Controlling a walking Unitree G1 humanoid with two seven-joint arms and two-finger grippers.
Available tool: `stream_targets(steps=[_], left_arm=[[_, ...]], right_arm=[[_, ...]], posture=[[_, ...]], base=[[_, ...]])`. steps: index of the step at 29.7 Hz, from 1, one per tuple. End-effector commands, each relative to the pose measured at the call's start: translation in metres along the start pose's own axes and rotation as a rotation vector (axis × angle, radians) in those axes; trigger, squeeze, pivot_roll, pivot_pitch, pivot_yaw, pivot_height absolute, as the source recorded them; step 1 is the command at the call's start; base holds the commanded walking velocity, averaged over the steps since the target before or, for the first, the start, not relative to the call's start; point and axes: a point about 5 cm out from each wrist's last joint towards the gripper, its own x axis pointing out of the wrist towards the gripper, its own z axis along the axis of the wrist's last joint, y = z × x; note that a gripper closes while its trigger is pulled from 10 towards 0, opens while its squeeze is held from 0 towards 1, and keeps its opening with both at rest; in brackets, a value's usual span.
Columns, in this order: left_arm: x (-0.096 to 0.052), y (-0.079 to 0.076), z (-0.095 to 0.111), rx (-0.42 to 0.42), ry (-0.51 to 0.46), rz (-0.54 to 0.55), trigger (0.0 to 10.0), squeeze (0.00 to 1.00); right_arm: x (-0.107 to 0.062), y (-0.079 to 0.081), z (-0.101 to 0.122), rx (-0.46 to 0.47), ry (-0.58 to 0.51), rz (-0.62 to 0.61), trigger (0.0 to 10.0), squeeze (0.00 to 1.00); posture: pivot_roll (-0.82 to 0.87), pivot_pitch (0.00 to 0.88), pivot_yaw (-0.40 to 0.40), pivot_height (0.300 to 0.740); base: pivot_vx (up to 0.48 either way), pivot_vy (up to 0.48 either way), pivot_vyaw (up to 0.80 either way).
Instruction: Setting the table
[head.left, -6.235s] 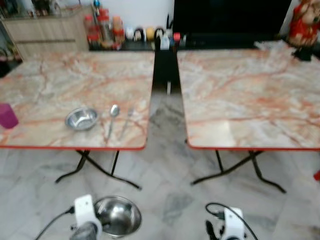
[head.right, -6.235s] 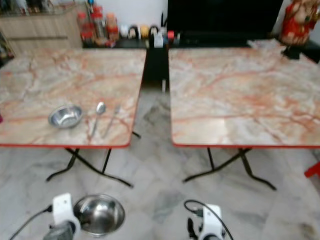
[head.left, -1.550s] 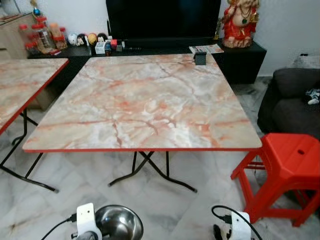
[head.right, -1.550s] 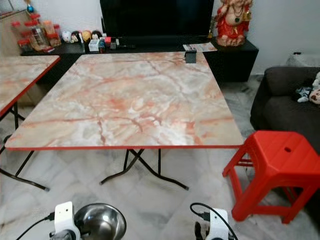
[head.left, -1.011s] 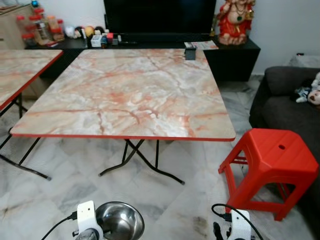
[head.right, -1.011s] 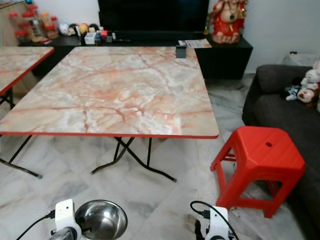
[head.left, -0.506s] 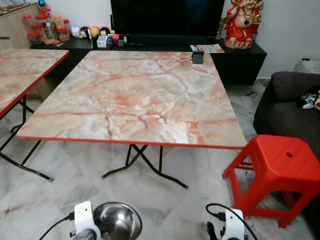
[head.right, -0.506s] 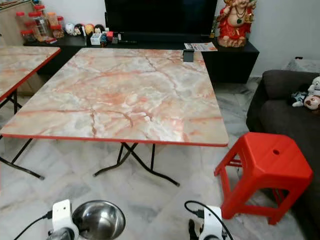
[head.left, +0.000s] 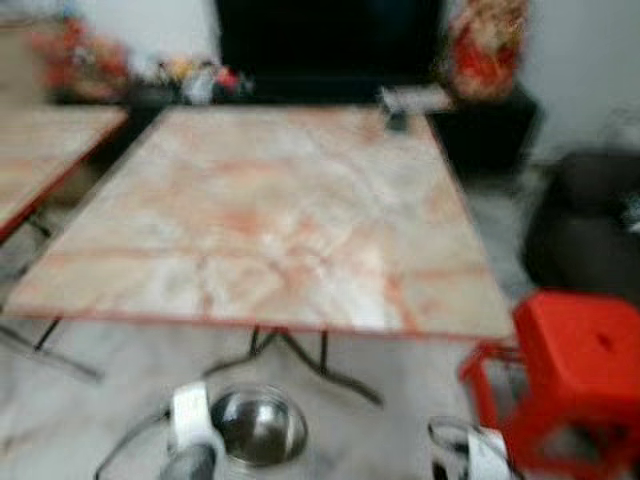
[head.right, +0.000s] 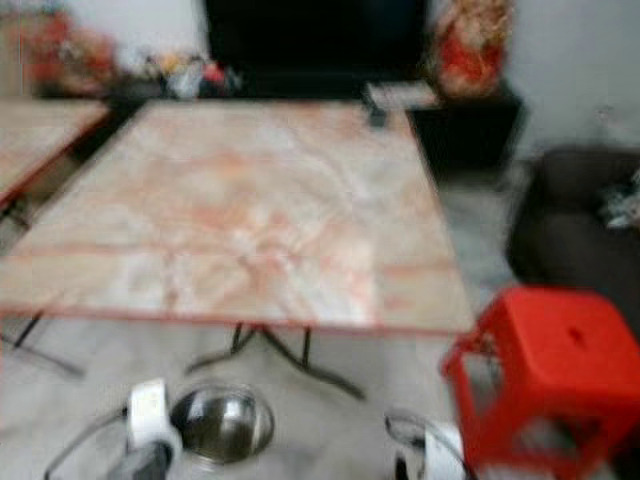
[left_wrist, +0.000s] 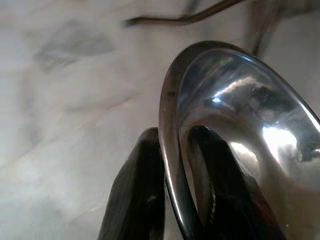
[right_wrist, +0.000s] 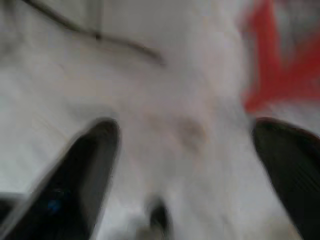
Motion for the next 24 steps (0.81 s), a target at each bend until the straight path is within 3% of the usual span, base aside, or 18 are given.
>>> stream_targets(steps=[1,11,16,20,24], left_arm=[[0.001,-0.003,0.003,0.01,0.001,0.001,10.0,0.0],[-0.002,-0.002,-0.008,0.021,-0.003,0.025,10.0,0.0],[-0.008,0.029,-0.013,-0.055,-0.039,0.178,10.0,0.0],[-0.01,0.05,0.0,-0.09,-0.121,0.242,10.0,0.0],[-0.014,0.072,0.025,-0.075,-0.251,0.304,10.0,0.0]], right_arm=[[-0.002,-0.001,-0.008,0.003,0.017,0.003,10.0,0.0],[-0.003,-0.002,-0.009,0.0,0.019,0.005,10.0,0.0],[-0.004,-0.004,-0.012,-0.011,0.026,0.005,10.0,0.0],[-0.004,-0.005,-0.012,-0.017,0.026,0.003,10.0,0.0],[-0.003,-0.006,-0.01,-0.027,0.024,0.009,10.0,0.0]], posture=[[-0.04,0.0,-0.018,0.74],[-0.04,0.0,-0.02,0.74],[-0.03,0.0,-0.028,0.74],[-0.01,0.0,-0.036,0.74],[0.01,0.0,-0.047,0.74]], base=[[0.0,0.0,0.0],[0.0,0.0,0.0],[0.0,0.0,0.0],[0.0,0.0,0.0],[0.0,0.0,0.0]])
